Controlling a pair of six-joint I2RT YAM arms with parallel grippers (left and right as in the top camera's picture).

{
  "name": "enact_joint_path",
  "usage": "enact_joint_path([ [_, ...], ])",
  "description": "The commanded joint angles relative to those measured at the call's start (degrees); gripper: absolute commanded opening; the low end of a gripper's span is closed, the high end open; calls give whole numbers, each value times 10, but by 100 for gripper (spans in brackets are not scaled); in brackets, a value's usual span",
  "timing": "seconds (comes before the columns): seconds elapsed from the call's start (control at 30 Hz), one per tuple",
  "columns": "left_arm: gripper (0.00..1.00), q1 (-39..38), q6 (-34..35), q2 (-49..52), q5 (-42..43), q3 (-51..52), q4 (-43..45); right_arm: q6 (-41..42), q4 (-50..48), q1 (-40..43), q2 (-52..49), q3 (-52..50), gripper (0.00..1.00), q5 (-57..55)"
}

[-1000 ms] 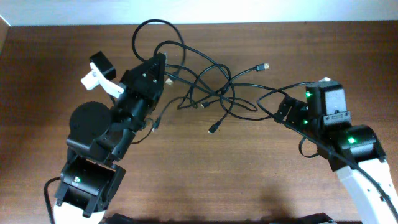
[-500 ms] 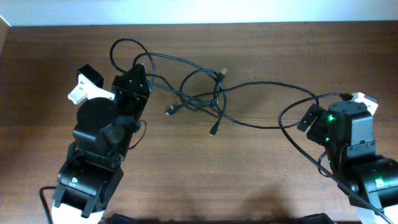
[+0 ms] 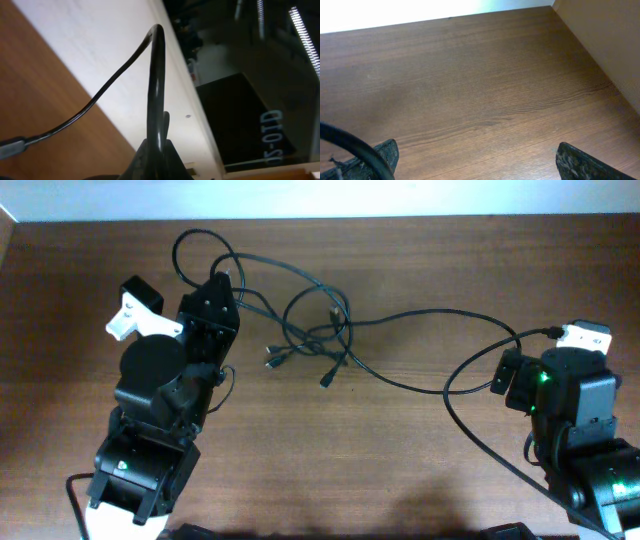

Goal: Untangle cables

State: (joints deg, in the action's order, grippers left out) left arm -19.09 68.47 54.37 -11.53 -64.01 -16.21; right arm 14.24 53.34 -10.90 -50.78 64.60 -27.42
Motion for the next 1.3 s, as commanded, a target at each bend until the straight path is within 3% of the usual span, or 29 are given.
enact_joint_path([
  [0.0, 0, 5, -9, 6, 99, -7, 21, -24, 0, 5, 7, 3, 100, -15],
  [0.03, 0, 5, -9, 11, 170, -7, 20, -24, -2, 5, 7, 3, 100, -3],
  [0.13, 0, 5, -9, 46, 259, -7, 21, -24, -6, 5, 7, 3, 100, 45],
  [0.3, 0, 5, -9, 63, 275, -7, 57, -25, -2, 5, 7, 3, 99, 71],
  [0.53, 0, -1, -6, 63, 322, -7, 131, -24, -2, 3, -44, 3, 99, 415],
  [0.9, 0, -110, -6, 118, 292, -7, 196, -1, -38, -82, -113, 3, 100, 417],
  [1.07, 0, -146, -16, 125, 286, -7, 196, -1, -32, -82, -113, 3, 99, 330],
  [1.17, 0, -146, -88, 125, 194, -7, 176, -1, 6, -82, -110, 3, 99, 331],
  [1.27, 0, -145, -88, 125, 126, -7, 124, -3, 13, -82, -94, 3, 99, 327],
])
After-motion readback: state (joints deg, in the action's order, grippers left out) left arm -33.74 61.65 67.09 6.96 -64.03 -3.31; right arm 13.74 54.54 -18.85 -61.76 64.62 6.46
